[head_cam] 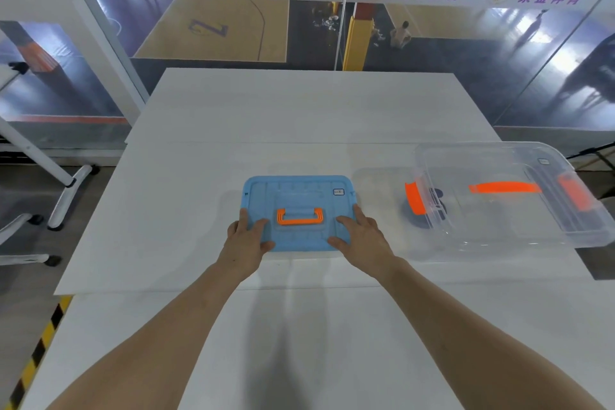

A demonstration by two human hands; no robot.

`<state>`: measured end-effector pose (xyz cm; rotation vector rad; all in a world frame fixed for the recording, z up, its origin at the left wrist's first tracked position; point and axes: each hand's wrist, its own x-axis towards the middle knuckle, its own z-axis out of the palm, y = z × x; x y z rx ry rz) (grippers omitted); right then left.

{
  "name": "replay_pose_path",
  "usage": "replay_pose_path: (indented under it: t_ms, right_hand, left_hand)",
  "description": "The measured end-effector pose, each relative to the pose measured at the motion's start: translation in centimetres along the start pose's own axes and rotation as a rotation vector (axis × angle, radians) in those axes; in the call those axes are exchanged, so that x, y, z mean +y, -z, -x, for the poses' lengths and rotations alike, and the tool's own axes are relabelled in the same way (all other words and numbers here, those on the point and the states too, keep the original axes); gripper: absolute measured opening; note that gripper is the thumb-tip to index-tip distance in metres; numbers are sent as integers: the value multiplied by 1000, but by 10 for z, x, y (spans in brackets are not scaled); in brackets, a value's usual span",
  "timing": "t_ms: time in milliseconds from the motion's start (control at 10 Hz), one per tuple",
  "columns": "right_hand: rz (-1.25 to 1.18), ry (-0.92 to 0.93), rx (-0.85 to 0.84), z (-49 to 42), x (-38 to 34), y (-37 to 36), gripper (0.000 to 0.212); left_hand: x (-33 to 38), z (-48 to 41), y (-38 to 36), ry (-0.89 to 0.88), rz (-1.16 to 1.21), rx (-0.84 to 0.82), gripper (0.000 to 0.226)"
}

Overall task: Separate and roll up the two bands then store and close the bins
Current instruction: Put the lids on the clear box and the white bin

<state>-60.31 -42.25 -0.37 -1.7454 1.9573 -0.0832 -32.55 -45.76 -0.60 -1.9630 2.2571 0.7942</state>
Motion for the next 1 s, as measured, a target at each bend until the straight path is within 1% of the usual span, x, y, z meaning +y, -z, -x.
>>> replay_pose_path:
  t_ms: [200,300,400,600,700,800,900,1000]
  right_hand:
    - [104,-4,-23,1,-9,7,63]
    - [153,23,39,11,-15,13,57]
    - [168,45,75,33,-21,17,51]
    - [176,13,48,93,-37,20,50]
    - [176,6,73,126,-46,25,47]
    - [179,5,92,158,-55,40,46]
    - [166,15,124,182,-62,67,47]
    - [140,64,226,197,-67,105,47]
  left_hand:
    - [0,-1,4,-3,-195,-6,58]
    - [3,8,7,5,-260,-10,64]
    - [11,30,9,-18,-256,20,65]
    - [33,89,11,-62,-223,37,59]
    - [46,119,17,-94,-227,40,60]
    - [63,148,33,-120,-236,63,60]
    - [80,172,56,-143,-234,124,59]
    - [104,189,84,-170,-212,212,60]
